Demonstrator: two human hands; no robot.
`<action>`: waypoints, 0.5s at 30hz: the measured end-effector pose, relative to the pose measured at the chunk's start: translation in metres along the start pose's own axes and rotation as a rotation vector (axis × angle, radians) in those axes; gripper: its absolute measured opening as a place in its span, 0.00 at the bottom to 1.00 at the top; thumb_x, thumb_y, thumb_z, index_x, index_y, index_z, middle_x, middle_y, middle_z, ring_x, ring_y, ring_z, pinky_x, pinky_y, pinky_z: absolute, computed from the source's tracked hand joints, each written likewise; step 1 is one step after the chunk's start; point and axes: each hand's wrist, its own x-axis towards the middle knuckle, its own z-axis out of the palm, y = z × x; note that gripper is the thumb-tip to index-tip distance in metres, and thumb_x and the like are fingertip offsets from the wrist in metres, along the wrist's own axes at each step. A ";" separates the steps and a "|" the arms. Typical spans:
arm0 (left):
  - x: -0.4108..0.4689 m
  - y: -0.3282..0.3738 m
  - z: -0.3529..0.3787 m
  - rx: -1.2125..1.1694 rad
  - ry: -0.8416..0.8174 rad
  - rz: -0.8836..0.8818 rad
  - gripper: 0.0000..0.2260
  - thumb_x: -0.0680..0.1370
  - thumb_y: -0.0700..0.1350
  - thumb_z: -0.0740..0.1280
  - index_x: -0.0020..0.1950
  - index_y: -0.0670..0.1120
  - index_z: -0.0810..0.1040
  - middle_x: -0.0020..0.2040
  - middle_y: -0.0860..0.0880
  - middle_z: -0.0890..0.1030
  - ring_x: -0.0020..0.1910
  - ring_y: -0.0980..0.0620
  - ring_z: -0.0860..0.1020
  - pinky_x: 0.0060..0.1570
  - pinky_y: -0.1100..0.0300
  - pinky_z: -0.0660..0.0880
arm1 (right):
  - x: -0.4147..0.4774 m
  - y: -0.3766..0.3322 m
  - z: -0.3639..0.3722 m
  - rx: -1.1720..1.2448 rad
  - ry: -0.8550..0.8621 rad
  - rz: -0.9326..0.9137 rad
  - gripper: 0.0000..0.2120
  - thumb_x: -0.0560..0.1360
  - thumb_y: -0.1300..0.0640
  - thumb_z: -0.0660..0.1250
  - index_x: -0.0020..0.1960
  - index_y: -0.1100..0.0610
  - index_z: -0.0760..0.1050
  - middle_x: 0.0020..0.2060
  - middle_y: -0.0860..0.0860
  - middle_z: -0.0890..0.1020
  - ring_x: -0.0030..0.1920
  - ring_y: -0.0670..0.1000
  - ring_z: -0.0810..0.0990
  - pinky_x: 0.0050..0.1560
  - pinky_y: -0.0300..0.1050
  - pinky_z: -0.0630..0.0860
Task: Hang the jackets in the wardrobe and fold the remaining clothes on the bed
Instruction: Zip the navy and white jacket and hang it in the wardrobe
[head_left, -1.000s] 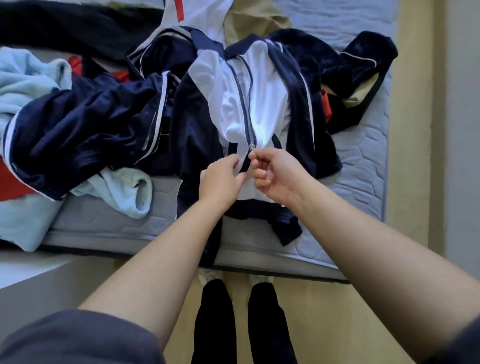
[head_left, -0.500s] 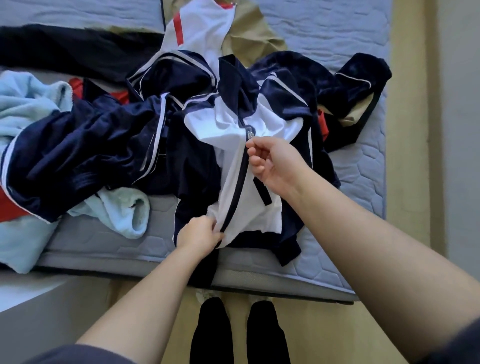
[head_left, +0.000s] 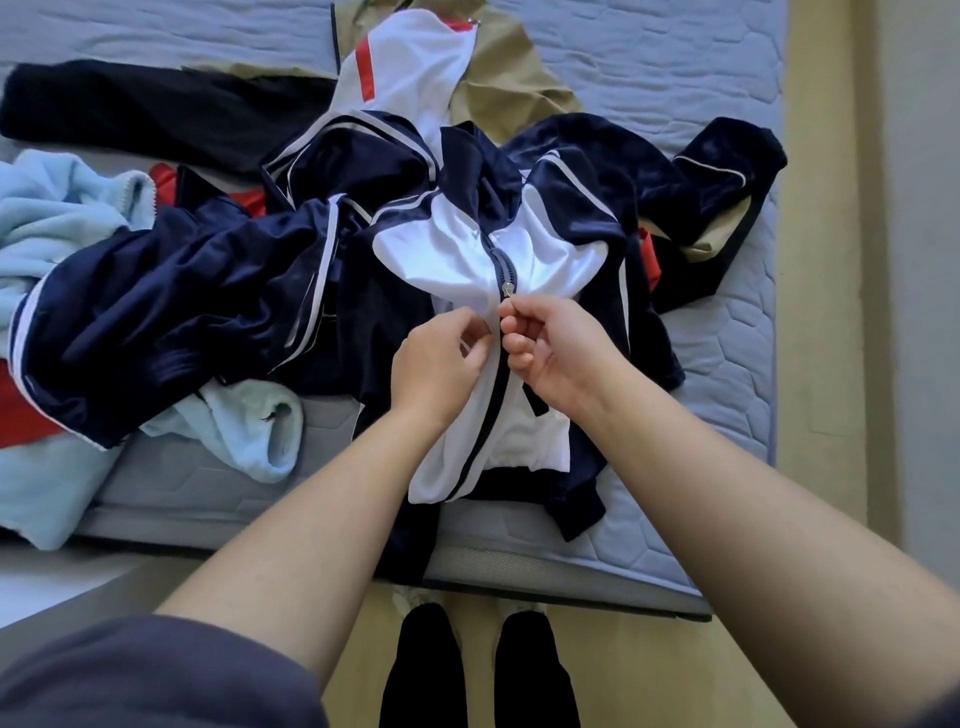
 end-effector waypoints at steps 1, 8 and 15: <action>-0.001 -0.002 0.001 -0.011 0.009 0.007 0.06 0.75 0.50 0.68 0.48 0.50 0.77 0.45 0.56 0.80 0.42 0.55 0.77 0.43 0.53 0.76 | 0.000 0.001 -0.001 -0.001 -0.001 0.000 0.09 0.77 0.64 0.60 0.39 0.62 0.74 0.26 0.50 0.74 0.21 0.44 0.69 0.20 0.34 0.64; 0.001 0.006 0.009 -0.055 -0.021 -0.031 0.10 0.75 0.50 0.67 0.41 0.44 0.73 0.35 0.51 0.76 0.38 0.45 0.76 0.38 0.48 0.75 | -0.002 0.005 0.000 0.032 -0.011 0.004 0.10 0.77 0.64 0.60 0.38 0.62 0.74 0.24 0.50 0.74 0.20 0.43 0.69 0.19 0.34 0.63; -0.024 -0.008 0.011 0.075 -0.083 -0.012 0.14 0.76 0.49 0.68 0.36 0.42 0.71 0.30 0.48 0.74 0.32 0.45 0.73 0.34 0.55 0.63 | -0.007 0.001 -0.012 0.079 0.058 0.002 0.08 0.77 0.64 0.61 0.40 0.62 0.74 0.26 0.50 0.74 0.22 0.43 0.69 0.20 0.33 0.63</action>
